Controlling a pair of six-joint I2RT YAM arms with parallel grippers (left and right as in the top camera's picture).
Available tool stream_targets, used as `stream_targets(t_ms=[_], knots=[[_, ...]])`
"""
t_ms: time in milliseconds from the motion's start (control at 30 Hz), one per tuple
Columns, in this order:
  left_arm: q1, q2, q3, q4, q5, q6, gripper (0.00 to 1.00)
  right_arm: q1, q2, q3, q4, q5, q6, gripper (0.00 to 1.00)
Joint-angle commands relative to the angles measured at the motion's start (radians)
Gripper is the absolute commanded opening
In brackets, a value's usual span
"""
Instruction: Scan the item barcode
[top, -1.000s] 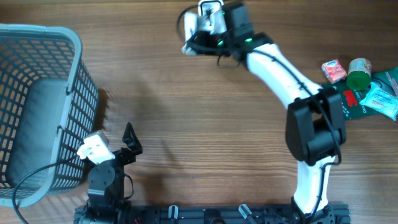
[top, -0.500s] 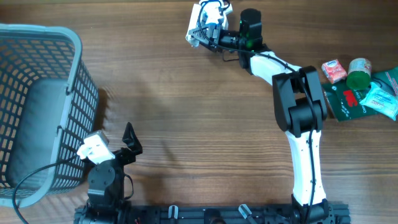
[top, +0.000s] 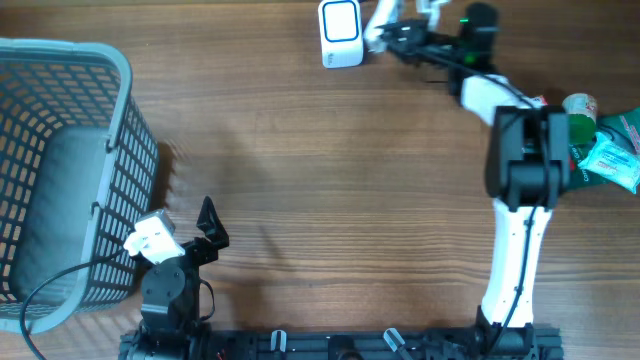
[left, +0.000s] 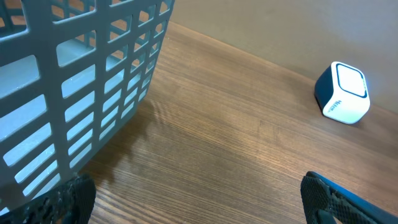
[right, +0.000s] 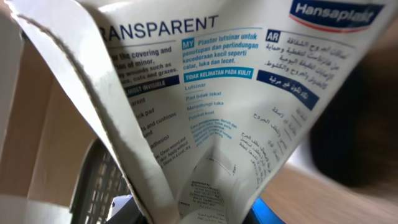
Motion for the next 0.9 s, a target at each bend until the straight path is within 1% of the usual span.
stream_targets(t_ms=[0,100,133,167,200,233,300,367,433,467,567,600,633,667,767,800,833,867], knots=[[-0.001,-0.007,-0.002,0.002,-0.006,-0.005,1.0,-0.116,-0.014,0.022,-0.067,-0.083,-0.035,0.32],[-0.001,-0.007,-0.002,0.002,-0.006,-0.005,1.0,-0.201,-0.016,0.022,-0.235,-0.051,-0.138,0.32],[-0.001,-0.007,-0.002,0.002,-0.006,-0.005,1.0,-0.228,-0.023,0.023,-0.343,-0.004,-0.204,0.32],[-0.001,-0.007,-0.002,0.002,-0.006,-0.005,1.0,-0.258,-0.044,0.023,-0.519,0.096,-0.322,0.32],[-0.001,-0.007,-0.002,0.002,-0.006,-0.005,1.0,-0.285,-0.087,0.023,-0.72,0.238,-0.47,0.3],[-0.001,-0.007,-0.002,0.002,-0.006,-0.006,1.0,-0.298,-0.126,0.023,-0.835,0.343,-0.555,0.29],[-0.001,-0.007,-0.002,0.002,-0.006,-0.005,1.0,-0.322,-0.214,0.023,-0.992,0.513,-0.632,0.27],[-0.001,-0.007,-0.002,0.002,-0.006,-0.006,1.0,-0.35,-0.308,0.023,-1.097,0.652,-0.64,0.26],[-0.001,-0.007,-0.002,0.002,-0.006,-0.005,1.0,-0.391,-0.425,0.023,-1.196,0.795,-0.626,0.27],[-0.001,-0.007,-0.002,0.002,-0.006,-0.005,1.0,-0.414,-0.472,0.023,-1.244,0.874,-0.603,0.3],[-0.001,-0.007,-0.002,0.002,-0.006,-0.005,1.0,-0.484,-0.568,0.023,-1.405,1.18,-0.488,0.31],[-0.001,-0.007,-0.002,0.002,-0.006,-0.006,1.0,-0.513,-0.578,0.022,-1.475,1.306,-0.392,0.32],[-0.001,-0.007,-0.002,0.002,-0.006,-0.005,1.0,-0.536,-0.577,0.018,-1.533,1.39,-0.286,0.32],[-0.001,-0.007,-0.002,0.002,-0.006,-0.005,1.0,-0.554,-0.574,-0.002,-1.559,1.432,-0.208,0.35],[-0.001,-0.007,-0.002,0.002,-0.006,-0.005,1.0,-0.603,-0.561,-0.129,-1.564,1.432,-0.056,0.35],[-0.001,-0.007,-0.002,0.002,-0.006,-0.005,1.0,-0.609,-0.557,-0.181,-1.561,1.408,-0.027,0.33],[-0.001,-0.007,-0.002,0.002,-0.006,-0.006,1.0,-0.608,-0.557,-0.24,-1.549,1.386,-0.005,0.3],[-0.001,-0.007,-0.002,0.002,-0.006,-0.006,1.0,-0.606,-0.557,-0.296,-1.529,1.366,0.007,0.29]])
